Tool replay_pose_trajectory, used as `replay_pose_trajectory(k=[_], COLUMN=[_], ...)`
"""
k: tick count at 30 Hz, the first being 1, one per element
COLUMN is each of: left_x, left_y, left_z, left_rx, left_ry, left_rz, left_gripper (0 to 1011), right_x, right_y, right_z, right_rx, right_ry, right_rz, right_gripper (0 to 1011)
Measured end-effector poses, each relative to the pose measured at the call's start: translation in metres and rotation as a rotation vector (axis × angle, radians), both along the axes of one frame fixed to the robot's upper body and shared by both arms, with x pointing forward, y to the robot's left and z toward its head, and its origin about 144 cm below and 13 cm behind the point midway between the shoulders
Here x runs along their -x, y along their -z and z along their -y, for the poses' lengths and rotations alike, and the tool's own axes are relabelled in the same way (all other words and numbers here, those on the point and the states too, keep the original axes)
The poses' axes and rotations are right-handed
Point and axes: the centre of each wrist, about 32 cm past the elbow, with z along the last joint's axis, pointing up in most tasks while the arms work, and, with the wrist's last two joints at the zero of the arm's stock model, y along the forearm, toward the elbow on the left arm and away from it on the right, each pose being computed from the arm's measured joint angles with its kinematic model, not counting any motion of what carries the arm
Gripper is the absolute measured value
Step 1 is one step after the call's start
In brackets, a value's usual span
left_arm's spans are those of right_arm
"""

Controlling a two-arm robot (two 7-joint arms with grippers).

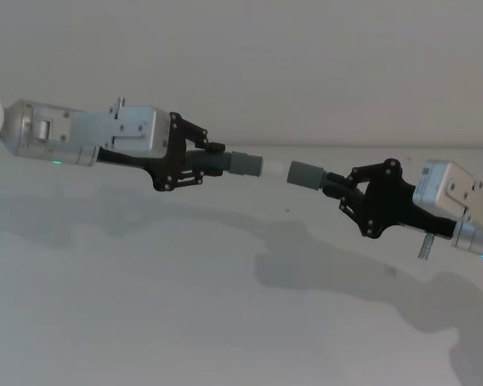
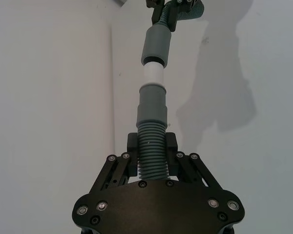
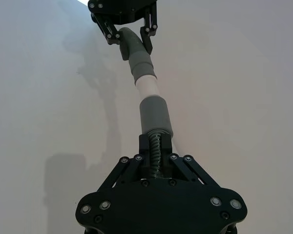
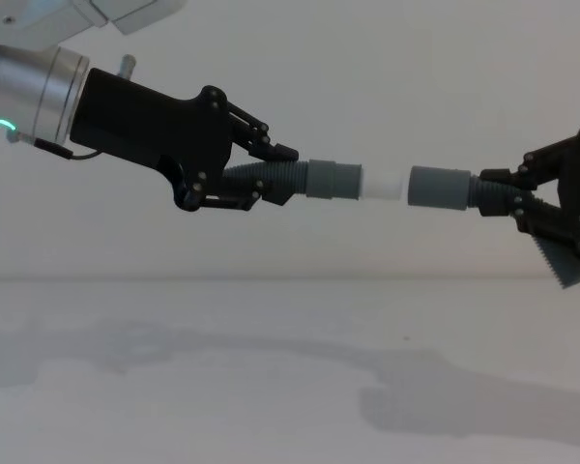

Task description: Use both hands to pick up one end of the pipe from the table, align the ends, and insert them.

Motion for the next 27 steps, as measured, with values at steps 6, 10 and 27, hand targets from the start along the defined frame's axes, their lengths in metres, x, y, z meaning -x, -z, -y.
replay_pose_trajectory(k=[6,10,27], left_x=[0.0,0.0,0.0], left_y=[0.0,0.0,0.0], left_z=[0.0,0.0,0.0], left_rx=[0.0,0.0,0.0], left_ry=[0.0,0.0,0.0], left_rz=[0.0,0.0,0.0], left_gripper=[309,309,309], right_x=[-0.0006,-0.002,-0.0062], right_y=[0.0004,0.001,0.0018], right_z=[-0.0012,-0.0019,-0.0047], right_rx=[0.0,-0.001,0.004], right_ry=[0.0,0.002,0.012], right_rz=[-0.005,-0.009,-0.014], right_gripper=[114,114,114])
